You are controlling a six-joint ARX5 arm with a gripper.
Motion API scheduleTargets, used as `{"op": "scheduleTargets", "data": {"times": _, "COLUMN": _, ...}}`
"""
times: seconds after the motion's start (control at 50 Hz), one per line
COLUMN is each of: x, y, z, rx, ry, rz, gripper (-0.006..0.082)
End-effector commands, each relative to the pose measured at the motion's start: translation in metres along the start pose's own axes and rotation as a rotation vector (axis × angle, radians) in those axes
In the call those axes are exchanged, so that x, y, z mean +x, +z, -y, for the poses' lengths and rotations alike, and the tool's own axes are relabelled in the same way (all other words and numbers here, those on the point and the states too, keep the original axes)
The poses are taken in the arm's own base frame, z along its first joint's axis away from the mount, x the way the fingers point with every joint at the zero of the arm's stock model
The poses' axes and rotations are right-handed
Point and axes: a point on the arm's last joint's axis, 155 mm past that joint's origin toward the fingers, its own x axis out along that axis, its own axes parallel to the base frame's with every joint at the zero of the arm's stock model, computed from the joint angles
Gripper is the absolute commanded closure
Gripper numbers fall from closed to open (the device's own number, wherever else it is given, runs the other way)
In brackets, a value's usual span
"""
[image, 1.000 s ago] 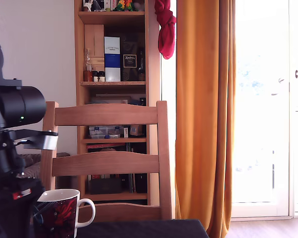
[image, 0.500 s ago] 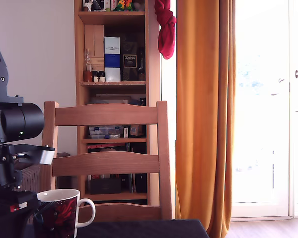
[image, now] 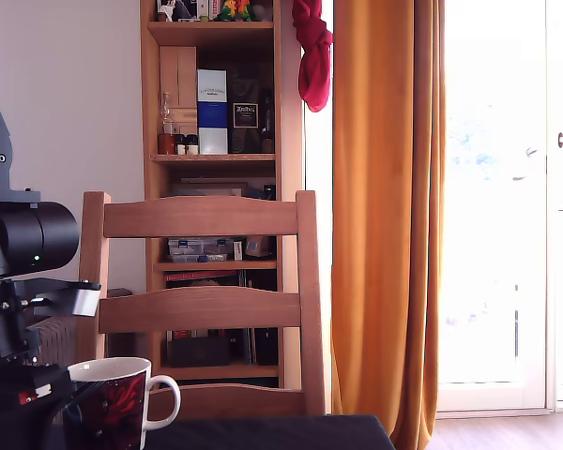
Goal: Pick the grey coffee capsule and place it inside the red coffee cup
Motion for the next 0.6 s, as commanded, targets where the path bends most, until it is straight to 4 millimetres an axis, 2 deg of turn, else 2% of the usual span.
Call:
{"op": "scheduleTargets", "data": {"times": 0.0, "x": 0.0061, "y": -0.0046, "z": 0.0008, "rx": 0.004, "ry": -0.01, "rz": -0.02, "gripper": 0.0063}}
{"op": "scheduleTargets", "data": {"times": 0.3, "x": 0.0062, "y": -0.0034, "z": 0.0037, "rx": 0.002, "ry": -0.024, "rz": -0.014, "gripper": 0.0091}}
{"op": "scheduleTargets", "data": {"times": 0.42, "x": 0.0065, "y": -0.0083, "z": 0.0042, "rx": -0.001, "ry": -0.025, "rz": -0.034, "gripper": 0.0171}}
{"op": "scheduleTargets", "data": {"times": 0.58, "x": 0.0076, "y": -0.0077, "z": 0.0026, "rx": -0.001, "ry": -0.019, "rz": -0.032, "gripper": 0.0178}}
